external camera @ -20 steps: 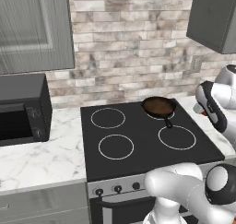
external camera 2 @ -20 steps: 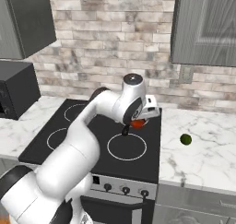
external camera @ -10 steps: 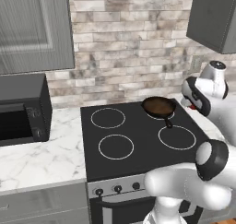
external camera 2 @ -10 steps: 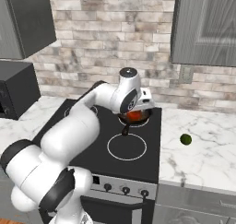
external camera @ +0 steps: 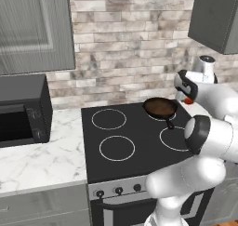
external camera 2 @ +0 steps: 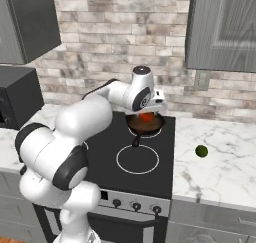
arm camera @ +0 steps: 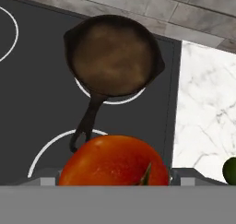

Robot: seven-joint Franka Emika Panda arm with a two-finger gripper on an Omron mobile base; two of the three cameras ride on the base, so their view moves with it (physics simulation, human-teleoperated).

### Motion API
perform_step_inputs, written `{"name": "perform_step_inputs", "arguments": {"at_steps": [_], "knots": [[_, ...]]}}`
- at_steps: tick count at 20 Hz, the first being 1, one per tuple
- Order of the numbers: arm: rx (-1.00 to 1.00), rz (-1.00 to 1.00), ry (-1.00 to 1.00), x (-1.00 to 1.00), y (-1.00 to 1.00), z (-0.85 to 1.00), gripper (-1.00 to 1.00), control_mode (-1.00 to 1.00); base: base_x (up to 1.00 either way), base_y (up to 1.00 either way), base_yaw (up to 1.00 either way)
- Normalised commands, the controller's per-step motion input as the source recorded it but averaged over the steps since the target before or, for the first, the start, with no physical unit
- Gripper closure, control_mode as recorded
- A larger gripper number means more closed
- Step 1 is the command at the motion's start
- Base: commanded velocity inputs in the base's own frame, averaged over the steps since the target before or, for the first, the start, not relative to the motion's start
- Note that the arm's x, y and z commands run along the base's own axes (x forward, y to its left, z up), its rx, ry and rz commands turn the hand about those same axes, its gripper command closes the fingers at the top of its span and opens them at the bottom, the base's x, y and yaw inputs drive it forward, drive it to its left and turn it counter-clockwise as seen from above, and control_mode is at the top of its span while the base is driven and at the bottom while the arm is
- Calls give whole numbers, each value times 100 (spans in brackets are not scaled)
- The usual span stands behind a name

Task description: Put the lime and tomato in the pan. Then turn on the rear right burner and set the heat to medium.

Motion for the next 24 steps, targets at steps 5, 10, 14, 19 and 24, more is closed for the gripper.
{"name": "perform_step_inputs", "arguments": {"at_steps": [5,10,14,19,24], "knots": [[1,-10,5,49,0,0,100,-100,0,0,0],[4,-7,3,32,1,-1,100,-100,0,0,0],[4,-1,0,6,3,-33,100,-100,0,0,0],[9,0,1,8,0,-55,100,-100,0,0,0],[3,-1,2,15,0,-31,100,-100,0,0,0]]}}
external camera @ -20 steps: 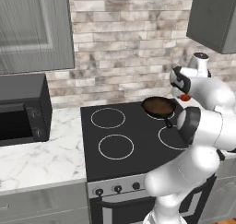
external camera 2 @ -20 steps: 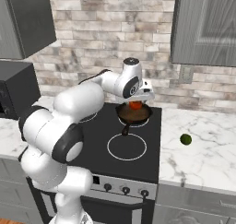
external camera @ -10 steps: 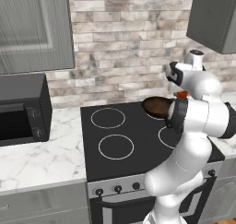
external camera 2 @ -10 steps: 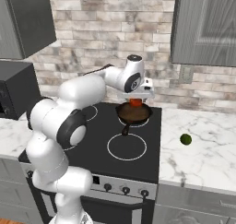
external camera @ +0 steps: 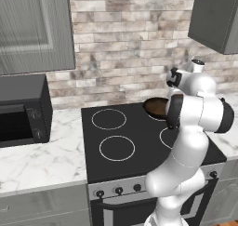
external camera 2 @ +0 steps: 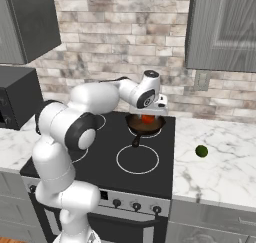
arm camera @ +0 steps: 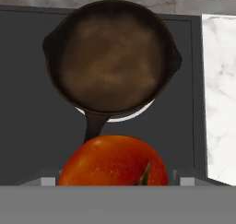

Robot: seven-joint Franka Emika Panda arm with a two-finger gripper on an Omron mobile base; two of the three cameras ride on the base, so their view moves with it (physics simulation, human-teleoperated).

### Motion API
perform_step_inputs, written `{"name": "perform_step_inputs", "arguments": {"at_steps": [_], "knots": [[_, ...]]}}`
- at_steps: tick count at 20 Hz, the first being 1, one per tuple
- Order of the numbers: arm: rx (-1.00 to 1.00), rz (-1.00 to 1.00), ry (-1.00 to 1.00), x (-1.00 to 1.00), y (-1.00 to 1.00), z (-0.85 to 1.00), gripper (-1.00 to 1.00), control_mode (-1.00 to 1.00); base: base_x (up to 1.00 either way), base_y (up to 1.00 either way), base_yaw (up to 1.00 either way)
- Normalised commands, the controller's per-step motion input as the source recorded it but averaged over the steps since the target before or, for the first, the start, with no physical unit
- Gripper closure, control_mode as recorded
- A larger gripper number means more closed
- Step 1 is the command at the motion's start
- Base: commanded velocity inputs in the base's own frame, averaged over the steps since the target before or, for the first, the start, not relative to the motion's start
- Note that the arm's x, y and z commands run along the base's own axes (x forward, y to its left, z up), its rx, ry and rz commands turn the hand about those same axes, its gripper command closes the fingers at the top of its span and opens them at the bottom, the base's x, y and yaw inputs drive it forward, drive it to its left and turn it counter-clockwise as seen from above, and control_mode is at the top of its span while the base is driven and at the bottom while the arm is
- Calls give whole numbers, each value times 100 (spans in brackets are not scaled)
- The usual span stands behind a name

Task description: Put the lime and tomato in the pan. Then turn on the rear right burner and set the heat to medium.

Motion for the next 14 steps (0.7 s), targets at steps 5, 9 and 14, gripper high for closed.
{"name": "perform_step_inputs", "arguments": {"at_steps": [5,9,14], "knots": [[0,-6,2,29,4,-11,100,-100,0,0,0],[0,-8,0,59,0,-25,100,-100,0,0,0],[0,-8,0,40,3,-27,100,-100,0,0,0]]}}
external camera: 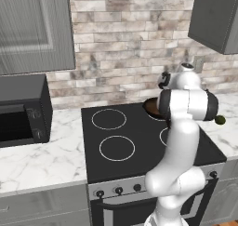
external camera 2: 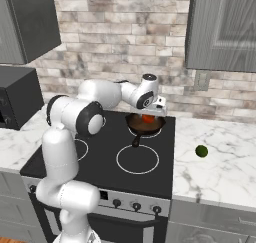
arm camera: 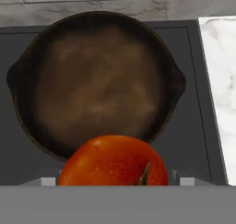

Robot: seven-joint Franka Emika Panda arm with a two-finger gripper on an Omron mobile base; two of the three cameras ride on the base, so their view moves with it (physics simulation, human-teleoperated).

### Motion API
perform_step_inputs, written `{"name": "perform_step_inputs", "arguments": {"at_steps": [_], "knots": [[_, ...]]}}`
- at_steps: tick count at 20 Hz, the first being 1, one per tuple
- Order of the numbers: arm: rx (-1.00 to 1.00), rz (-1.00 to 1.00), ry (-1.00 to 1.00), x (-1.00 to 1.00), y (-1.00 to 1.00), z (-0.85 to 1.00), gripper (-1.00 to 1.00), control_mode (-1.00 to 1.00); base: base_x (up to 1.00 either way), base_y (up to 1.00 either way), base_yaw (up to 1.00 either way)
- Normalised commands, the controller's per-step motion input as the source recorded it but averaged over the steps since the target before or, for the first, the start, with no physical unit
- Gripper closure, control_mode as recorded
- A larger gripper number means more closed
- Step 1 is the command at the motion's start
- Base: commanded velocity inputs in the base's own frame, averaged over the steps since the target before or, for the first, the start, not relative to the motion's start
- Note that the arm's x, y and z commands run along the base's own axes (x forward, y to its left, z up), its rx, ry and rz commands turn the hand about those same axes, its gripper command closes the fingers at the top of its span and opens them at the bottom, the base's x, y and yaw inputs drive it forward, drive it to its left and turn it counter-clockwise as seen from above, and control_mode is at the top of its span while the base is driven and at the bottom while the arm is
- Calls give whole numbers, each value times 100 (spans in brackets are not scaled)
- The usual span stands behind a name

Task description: Put the lime and tomato in the pan. Then turn on the rear right burner and set the heat to medium.

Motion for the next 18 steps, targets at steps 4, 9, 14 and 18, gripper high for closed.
{"name": "perform_step_inputs", "arguments": {"at_steps": [4,9,14,18], "knots": [[0,-5,0,43,0,-24,100,-100,0,0,0],[0,-3,0,10,3,-14,100,-100,0,0,0],[0,0,0,0,12,-21,100,-100,0,0,0],[0,0,0,1,3,-35,100,-100,0,0,0]]}}
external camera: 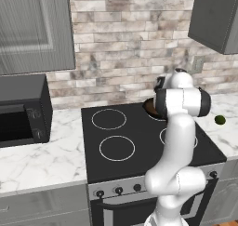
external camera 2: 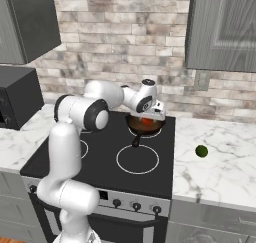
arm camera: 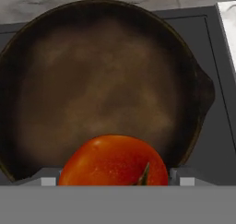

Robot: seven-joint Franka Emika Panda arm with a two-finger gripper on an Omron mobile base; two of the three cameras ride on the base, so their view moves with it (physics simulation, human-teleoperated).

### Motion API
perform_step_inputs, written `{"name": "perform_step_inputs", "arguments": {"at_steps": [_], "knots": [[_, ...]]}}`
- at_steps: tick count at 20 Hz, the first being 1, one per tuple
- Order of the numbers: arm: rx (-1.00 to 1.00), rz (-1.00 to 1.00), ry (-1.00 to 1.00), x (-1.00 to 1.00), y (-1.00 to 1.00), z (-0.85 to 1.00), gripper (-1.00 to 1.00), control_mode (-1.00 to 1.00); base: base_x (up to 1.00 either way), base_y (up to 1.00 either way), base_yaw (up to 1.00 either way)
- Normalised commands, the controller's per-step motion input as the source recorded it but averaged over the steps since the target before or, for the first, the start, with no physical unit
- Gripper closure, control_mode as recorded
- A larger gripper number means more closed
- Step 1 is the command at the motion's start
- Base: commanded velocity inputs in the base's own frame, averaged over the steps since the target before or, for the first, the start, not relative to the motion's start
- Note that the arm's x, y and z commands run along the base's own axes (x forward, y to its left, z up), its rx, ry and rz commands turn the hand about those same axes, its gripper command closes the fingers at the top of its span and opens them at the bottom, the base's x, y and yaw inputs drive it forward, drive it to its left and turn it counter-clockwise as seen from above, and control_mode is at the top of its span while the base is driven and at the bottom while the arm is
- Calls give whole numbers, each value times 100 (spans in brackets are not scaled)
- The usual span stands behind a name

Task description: Put the lime and tomato in the pan. Then turn on the rear right burner and set the heat to medium.

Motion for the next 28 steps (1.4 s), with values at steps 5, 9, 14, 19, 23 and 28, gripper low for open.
{"name": "perform_step_inputs", "arguments": {"at_steps": [5,9,14,19,23,28], "knots": [[0,0,0,4,2,-32,100,-100,0,0,0],[0,0,0,15,6,-10,100,-100,0,0,0],[0,-1,0,29,14,0,100,-100,0,0,0],[0,-1,0,26,10,-11,100,-100,0,0,0],[0,-1,0,18,0,-23,100,-100,0,0,0],[0,-1,2,5,-1,-13,100,-100,0,0,0]]}}
